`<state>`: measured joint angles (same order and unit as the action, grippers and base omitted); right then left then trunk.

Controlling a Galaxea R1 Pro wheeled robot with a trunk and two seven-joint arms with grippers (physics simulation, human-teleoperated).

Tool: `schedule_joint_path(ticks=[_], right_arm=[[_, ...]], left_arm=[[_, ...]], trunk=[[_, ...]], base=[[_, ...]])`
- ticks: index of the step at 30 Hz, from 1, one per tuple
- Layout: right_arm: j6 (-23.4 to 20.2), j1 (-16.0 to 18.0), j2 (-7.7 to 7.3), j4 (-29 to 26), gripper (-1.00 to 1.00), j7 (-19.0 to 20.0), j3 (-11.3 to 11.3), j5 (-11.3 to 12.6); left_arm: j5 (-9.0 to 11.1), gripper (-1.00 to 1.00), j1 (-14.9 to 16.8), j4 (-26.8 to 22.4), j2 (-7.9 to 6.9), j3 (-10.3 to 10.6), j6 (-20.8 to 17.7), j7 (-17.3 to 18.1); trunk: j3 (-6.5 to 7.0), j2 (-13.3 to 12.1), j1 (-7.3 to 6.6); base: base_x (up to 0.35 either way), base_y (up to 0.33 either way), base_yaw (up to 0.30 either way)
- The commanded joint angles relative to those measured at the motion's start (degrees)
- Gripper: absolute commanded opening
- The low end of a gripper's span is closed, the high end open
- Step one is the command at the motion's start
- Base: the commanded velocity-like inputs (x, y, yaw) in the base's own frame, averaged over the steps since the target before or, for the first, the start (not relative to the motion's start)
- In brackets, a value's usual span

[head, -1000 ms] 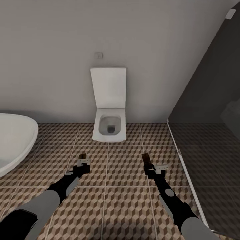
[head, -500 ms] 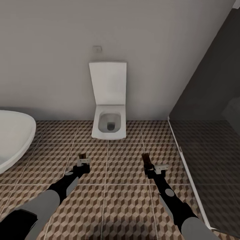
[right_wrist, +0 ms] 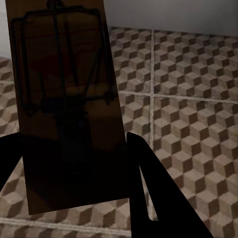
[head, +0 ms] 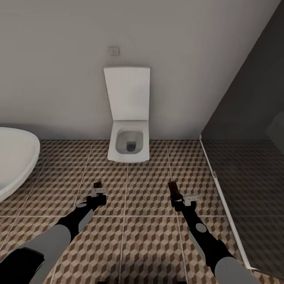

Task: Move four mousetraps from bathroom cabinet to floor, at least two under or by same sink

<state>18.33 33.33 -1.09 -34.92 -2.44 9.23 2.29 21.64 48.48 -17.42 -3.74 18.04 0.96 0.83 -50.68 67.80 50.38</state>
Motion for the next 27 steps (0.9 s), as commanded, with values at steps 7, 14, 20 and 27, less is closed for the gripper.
schedule_joint_path(ticks=[7,14,20,27], right_arm=[[0.1,0.01,-0.16,0.01,-1.0,-0.11,0.35,0.4],[0.21,0.01,-0.15,-0.13,-1.0,-0.11,0.35,0.43],[0.07,0.01,-0.03,-0.15,-1.0,-0.13,0.35,0.44],[0.05,0.03,0.03,-0.15,-1.0,-0.19,0.35,0.44]], left_arm=[[0.42,-1.0,0.03,-0.02,-0.04,0.33,0.1,0.13],[0.42,-1.0,0.03,-0.07,-0.04,0.33,0.1,0.13],[0.42,-1.0,0.03,-0.07,-0.04,0.33,0.1,0.13],[0.42,-1.0,0.03,-0.07,-0.04,0.33,0.1,0.13]], trunk=[[-1.32,2.84,1.54],[-2.57,5.65,3.08],[-3.67,8.06,4.4],[-5.42,10.87,5.94]], base=[[0.0,0.0,0.0],[0.0,0.0,0.0],[0.0,0.0,0.0],[0.0,0.0,0.0]])
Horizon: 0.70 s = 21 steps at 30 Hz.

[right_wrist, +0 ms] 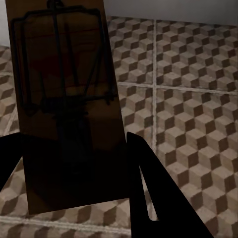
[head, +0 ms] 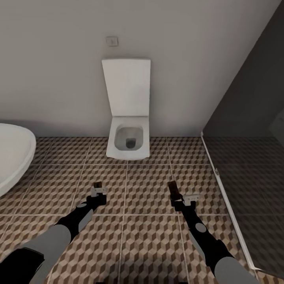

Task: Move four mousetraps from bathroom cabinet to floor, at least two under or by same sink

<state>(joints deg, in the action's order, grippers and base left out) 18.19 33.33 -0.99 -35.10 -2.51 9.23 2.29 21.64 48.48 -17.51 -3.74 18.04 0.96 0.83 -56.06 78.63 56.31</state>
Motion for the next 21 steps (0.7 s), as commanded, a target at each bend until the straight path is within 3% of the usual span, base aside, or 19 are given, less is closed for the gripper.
schedule_joint_path(ticks=[1,21], right_arm=[[0.18,0.04,-0.07,0.03,-1.0,-0.12,0.35,0.44],[0.18,0.0,-0.07,0.03,-1.0,-0.13,0.35,0.44]], left_arm=[[0.42,-1.0,0.03,0.02,-0.04,0.33,0.1,0.13],[0.42,-1.0,0.03,0.1,0.31,0.33,0.1,0.13]], trunk=[[-0.3,0.43,0.22],[-5.7,8.45,4.62]], base=[[0.0,0.0,0.0],[0.0,0.0,0.0]])
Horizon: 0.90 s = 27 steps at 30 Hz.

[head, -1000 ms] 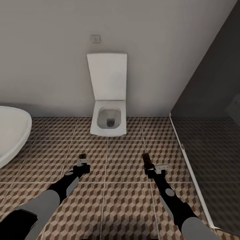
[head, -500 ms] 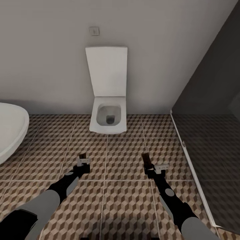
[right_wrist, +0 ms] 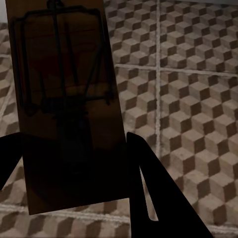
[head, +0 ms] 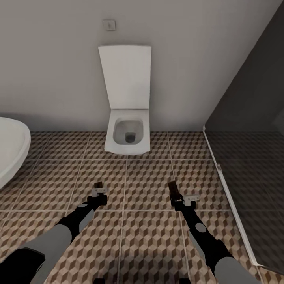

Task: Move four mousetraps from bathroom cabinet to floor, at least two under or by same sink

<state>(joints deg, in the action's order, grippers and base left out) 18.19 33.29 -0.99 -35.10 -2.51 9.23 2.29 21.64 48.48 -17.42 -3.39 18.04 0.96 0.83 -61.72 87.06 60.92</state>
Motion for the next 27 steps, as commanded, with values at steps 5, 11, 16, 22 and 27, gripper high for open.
schedule_joint_path(ticks=[5,11,16,22,27], right_arm=[[0.11,0.04,-0.07,0.03,-1.0,-0.12,0.35,0.44],[0.09,0.08,-0.08,0.03,-1.0,-0.12,0.35,0.44],[0.09,0.04,-0.08,0.03,-1.0,-0.12,0.35,0.43],[0.09,0.06,-0.09,0.03,-1.0,-0.12,0.35,0.44],[0.09,0.04,-0.09,0.03,-1.0,-0.12,0.35,0.44]], left_arm=[[0.42,-1.0,0.03,0.02,-0.04,0.33,0.1,0.13],[0.42,-1.0,0.03,0.02,-0.04,0.33,0.1,0.13],[0.42,-1.0,0.03,0.02,-0.04,0.33,0.1,0.13],[0.42,-1.0,0.03,0.02,-0.04,0.33,0.1,0.13],[0.42,-1.0,0.03,0.02,-0.04,0.33,0.09,0.13]], trunk=[[-1.38,2.04,1.1],[-2.11,2.44,1.32],[-2.56,2.44,1.32],[-3.46,3.24,1.76],[-4.81,5.24,2.86]], base=[[0.0,0.0,0.0],[0.0,0.0,0.0],[0.0,0.0,0.0],[0.0,0.0,0.0],[0.0,0.0,0.0]])
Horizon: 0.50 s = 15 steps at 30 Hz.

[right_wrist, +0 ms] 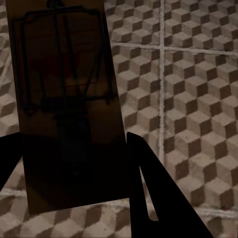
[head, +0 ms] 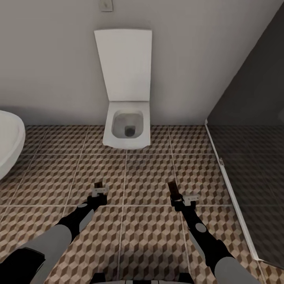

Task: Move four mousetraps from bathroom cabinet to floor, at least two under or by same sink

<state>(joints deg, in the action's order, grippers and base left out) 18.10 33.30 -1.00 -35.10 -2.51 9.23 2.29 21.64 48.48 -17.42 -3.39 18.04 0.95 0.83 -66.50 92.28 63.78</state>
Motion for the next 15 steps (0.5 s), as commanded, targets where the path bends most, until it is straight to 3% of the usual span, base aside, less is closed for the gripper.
schedule_joint_path(ticks=[1,15], right_arm=[[0.18,0.03,-0.1,0.03,-1.0,-0.12,0.35,0.44],[0.18,0.04,-0.14,0.03,-1.0,-0.12,0.35,0.43]], left_arm=[[0.42,-1.0,0.03,0.02,-0.04,0.33,0.09,0.13],[0.42,-1.0,0.03,-0.07,0.03,0.41,0.04,0.13]], trunk=[[-0.3,0.43,0.22],[-4.08,6.04,3.3]], base=[[0.0,0.0,0.0],[0.0,0.0,0.0]])
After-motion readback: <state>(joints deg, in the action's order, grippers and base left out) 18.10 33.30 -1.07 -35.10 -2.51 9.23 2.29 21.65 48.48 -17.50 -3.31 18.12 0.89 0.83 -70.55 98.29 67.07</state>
